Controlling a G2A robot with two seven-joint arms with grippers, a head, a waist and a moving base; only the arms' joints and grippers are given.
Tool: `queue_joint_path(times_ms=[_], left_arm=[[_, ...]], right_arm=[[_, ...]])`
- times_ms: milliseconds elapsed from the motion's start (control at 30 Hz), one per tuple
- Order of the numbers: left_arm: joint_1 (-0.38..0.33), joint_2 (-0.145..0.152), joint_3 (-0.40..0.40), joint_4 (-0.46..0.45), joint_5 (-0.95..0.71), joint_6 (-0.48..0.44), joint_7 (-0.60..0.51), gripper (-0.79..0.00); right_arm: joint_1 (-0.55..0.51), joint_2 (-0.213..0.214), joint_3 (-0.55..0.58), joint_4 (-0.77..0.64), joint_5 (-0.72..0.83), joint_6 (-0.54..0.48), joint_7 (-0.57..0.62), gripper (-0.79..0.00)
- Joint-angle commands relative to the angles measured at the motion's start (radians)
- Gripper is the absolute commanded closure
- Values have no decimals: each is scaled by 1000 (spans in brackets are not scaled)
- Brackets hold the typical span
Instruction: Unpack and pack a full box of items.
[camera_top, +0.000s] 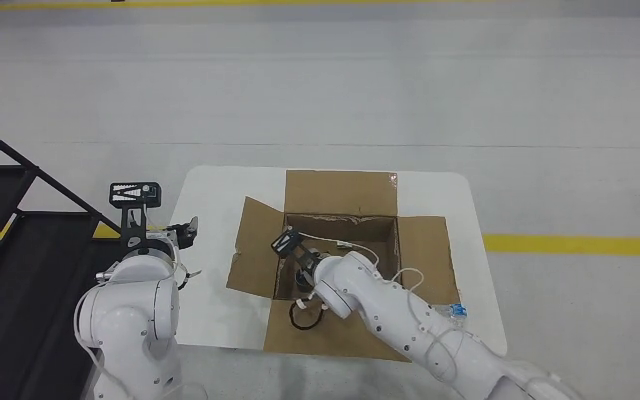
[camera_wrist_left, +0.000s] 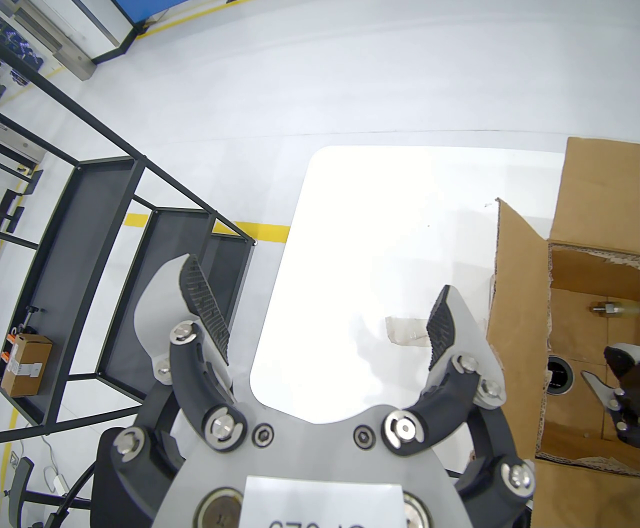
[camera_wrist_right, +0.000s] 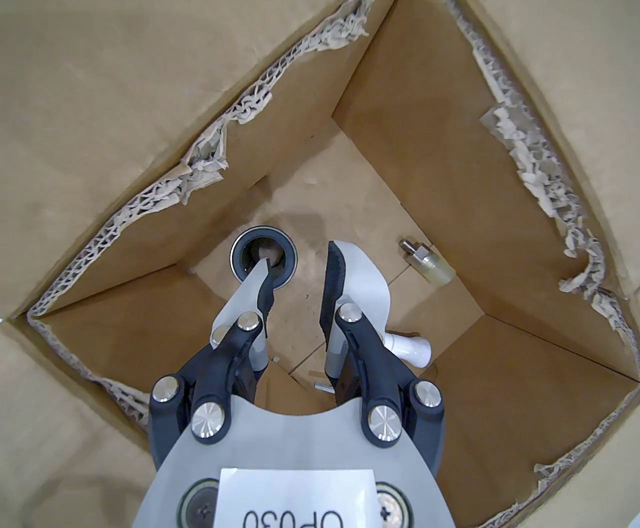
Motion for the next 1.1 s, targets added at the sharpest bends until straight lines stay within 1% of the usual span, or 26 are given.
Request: queue_joint_path(times_ms=[0, 33, 300, 867, 1067], left_arm=[[0, 0, 0, 0, 0, 0, 0, -785], [0, 0, 0, 0, 0, 0, 0, -785], [0, 0, 0, 0, 0, 0, 0, -785], [0, 0, 0, 0, 0, 0, 0, -785], [0, 0, 0, 0, 0, 0, 0, -785]], right_arm=[[10, -13, -9, 35, 6, 3, -4, -274], [13, -19, -14, 52, 11, 2, -5, -283], [33, -58, -22, 146, 40, -12, -29, -277], [36, -107, -11, 288, 59, -59, -86, -268], [38, -125, -15, 336, 59, -72, -109, -252]])
